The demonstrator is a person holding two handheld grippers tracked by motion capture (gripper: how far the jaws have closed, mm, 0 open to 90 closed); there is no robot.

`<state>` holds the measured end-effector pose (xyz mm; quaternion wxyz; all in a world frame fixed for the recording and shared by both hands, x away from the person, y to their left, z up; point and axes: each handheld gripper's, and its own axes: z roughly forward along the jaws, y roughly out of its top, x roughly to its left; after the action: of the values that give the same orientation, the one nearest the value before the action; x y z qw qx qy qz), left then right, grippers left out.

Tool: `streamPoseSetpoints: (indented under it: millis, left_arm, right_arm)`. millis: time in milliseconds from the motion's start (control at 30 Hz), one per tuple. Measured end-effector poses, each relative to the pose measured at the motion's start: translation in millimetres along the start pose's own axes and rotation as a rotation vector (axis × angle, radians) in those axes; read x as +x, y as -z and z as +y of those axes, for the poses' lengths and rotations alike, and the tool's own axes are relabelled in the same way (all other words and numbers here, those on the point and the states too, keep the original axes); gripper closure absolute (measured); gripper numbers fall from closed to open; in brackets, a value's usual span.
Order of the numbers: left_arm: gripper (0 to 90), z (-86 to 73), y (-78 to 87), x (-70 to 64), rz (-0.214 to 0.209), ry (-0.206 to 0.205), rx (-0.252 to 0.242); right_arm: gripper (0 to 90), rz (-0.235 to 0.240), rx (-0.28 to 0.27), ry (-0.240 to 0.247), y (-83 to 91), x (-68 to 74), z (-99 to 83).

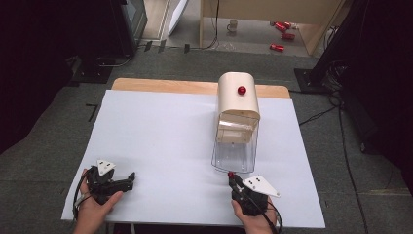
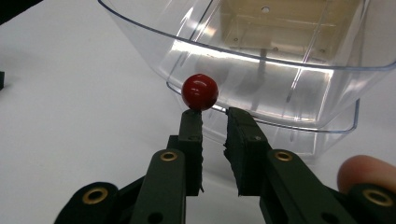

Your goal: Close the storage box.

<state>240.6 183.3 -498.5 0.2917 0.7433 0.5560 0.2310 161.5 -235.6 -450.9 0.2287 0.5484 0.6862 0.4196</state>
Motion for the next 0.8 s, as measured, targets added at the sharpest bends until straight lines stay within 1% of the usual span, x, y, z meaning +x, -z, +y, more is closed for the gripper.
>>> streamPoseSetpoints:
  millis: [367, 533, 800]
  left_arm:
    - [2.0, 0.0, 0.0, 0.0, 0.000, 0.000, 0.000]
    - [2.0, 0.0, 0.0, 0.0, 0.000, 0.000, 0.000]
    - [2.0, 0.0, 0.0, 0.0, 0.000, 0.000, 0.001]
  right_arm:
    - [76.8, -0.013, -0.023, -0.010, 3.4, -1.1, 1.6]
    - [75.4, -0.027, -0.047, -0.039, 6.6, -4.8, 4.6]
    - [73.8, -0.035, -0.029, -0.034, 3.0, -5.5, 2.6]
